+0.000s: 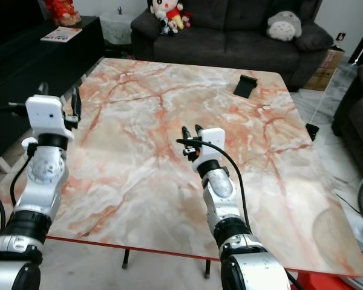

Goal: Picking trash to rubbish bin

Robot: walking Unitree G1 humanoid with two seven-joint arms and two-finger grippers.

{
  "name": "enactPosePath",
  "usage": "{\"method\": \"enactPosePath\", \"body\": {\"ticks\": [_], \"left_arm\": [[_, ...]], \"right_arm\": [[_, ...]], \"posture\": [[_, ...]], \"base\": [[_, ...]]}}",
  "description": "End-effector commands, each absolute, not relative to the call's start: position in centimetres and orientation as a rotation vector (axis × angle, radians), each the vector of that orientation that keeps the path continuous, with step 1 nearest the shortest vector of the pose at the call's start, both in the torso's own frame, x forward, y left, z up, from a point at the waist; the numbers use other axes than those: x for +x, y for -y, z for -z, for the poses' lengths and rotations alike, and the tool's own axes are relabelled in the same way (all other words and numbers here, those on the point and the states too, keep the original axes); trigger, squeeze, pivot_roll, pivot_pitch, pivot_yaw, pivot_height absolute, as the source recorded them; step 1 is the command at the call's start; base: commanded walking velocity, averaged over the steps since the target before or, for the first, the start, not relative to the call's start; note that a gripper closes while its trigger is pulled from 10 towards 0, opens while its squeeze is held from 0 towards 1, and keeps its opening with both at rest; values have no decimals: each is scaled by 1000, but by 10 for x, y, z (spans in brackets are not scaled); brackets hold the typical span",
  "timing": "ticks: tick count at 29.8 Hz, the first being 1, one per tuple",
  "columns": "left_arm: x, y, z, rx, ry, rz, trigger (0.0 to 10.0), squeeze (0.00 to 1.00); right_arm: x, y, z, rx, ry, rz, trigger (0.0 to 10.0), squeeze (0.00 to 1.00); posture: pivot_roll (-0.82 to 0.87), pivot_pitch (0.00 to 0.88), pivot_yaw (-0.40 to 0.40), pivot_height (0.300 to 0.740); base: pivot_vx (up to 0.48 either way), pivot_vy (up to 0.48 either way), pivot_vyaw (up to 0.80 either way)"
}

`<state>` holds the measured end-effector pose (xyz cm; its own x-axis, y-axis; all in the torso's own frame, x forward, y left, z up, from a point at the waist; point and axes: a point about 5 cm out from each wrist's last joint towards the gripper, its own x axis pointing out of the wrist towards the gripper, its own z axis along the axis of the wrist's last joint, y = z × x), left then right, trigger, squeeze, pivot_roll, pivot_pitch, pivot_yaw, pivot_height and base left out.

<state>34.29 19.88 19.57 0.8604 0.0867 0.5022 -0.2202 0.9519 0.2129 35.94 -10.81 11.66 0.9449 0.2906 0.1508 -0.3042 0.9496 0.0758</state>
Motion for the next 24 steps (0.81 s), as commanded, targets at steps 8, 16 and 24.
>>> {"method": "enactPosePath", "body": {"ticks": [8,16,24], "left_arm": [[335,-217,-191,298,459,-243,10000,0],[346,-233,-185,306,309,-287,10000,0],[354,-233,-183,271,280,-237,10000,0]], "right_arm": [[359,108,-115,105,129,-300,10000,0],[358,105,-114,105,126,-309,10000,0],[357,102,-111,104,119,-319,10000,0]], "posture": [[66,0,-51,740],[71,0,-50,740],[65,0,-44,740]], "base": [[0,0,0],[0,0,0],[0,0,0]]}}
